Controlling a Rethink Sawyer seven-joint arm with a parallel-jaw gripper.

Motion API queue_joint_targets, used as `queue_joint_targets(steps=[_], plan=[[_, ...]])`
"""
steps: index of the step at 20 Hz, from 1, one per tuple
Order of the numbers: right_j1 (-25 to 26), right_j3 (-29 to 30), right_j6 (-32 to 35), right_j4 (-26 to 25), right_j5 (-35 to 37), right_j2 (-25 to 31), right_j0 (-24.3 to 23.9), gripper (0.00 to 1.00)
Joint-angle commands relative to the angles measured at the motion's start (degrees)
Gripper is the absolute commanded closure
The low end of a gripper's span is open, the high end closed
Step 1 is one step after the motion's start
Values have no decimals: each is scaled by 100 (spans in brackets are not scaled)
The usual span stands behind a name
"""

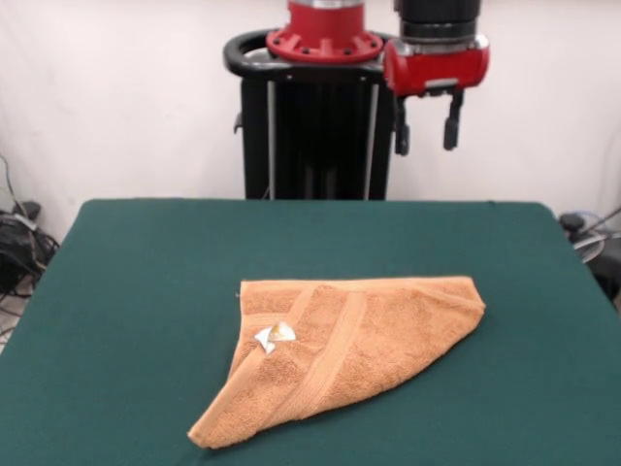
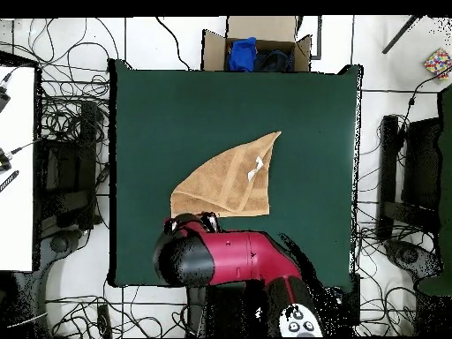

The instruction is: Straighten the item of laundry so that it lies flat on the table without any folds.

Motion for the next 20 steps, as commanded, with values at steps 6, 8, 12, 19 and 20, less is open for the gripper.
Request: queue_joint_targets(steps=[6, 8, 12, 19, 20], plan=[[953, 34, 804, -641, -890, -290, 281, 0], [1269, -284, 1040, -552, -974, -557, 622, 0], [1919, -1085, 1002, -305, -847, -738, 891, 0], [2094, -1408, 589, -80, -274, -340, 506, 0], [2032, -1437, 567, -72, -188, -330, 500, 0]])
